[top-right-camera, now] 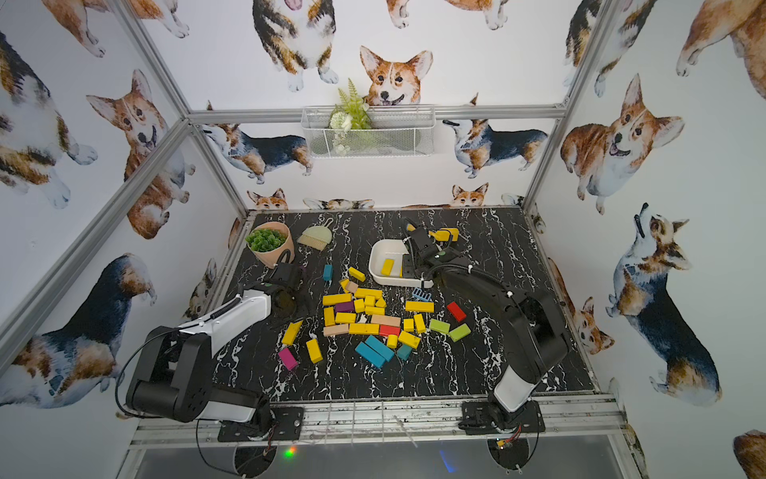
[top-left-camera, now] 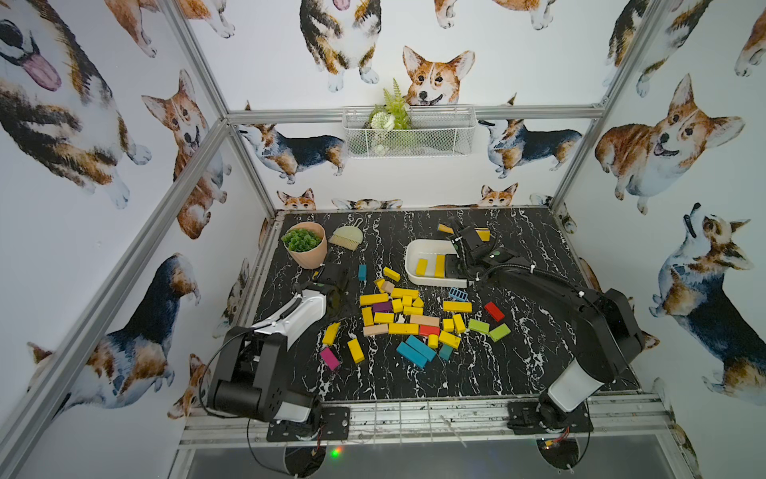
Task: Pick out the yellow building blocks
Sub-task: Pick up the building block from the center of the board.
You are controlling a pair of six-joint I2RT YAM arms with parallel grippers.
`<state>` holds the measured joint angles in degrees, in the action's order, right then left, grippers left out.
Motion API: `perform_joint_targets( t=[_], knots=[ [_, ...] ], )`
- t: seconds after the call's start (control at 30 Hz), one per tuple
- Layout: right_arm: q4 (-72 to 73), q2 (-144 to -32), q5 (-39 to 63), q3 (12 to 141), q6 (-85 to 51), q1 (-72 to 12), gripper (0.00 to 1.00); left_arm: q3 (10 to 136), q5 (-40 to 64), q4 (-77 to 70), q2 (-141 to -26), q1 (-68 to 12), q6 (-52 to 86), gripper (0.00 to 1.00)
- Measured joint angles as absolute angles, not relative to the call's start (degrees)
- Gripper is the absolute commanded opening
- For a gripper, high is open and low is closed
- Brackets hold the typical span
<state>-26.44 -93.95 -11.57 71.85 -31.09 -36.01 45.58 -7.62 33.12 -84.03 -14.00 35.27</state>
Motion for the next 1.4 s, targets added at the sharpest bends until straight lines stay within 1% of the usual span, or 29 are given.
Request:
perform_joint_targets(
  t=[0.13,0.23,0.3,0.73,0.97,1.23,1.33,1.4],
  knots=[
    [-26.7,-92.1,-11.5,71.5,-30.1,-36.0,0.60,44.8,-6.1,32.8,-86.1,-14.0,34.5,0.92],
    [-26.9,-90.4,-10.7,70.3,-30.0,-36.0,0.60,44.1,-6.0,32.4,-86.2,-13.9,34.0,0.86],
    [-26.9,-89.3,-10.6,69.4,-30.0,-36.0,0.60,44.0,-5.9,32.0,-86.3,-13.9,33.9,0.83],
    [-26.9,-86.5,-10.5,66.4,-30.0,-36.0,0.59,42.3,-6.8,31.3,-84.9,-13.9,36.1,0.51],
    [-26.9,-85.8,-10.6,66.1,-30.0,-36.0,0.60,43.9,-7.4,30.2,-87.5,-13.9,36.4,0.38],
    [-27.0,-85.4,-11.8,66.1,-30.0,-36.0,0.60,45.7,-8.1,28.9,-89.0,-13.7,36.4,0.19],
    [-27.1,-85.4,-12.0,66.1,-30.0,-36.0,0.60,45.5,-8.3,30.1,-87.4,-13.5,36.1,0.13],
    [-27.7,-85.5,-12.0,66.3,-30.0,-36.0,0.60,46.2,-8.7,32.2,-84.8,-13.5,35.9,0.13]
  ],
)
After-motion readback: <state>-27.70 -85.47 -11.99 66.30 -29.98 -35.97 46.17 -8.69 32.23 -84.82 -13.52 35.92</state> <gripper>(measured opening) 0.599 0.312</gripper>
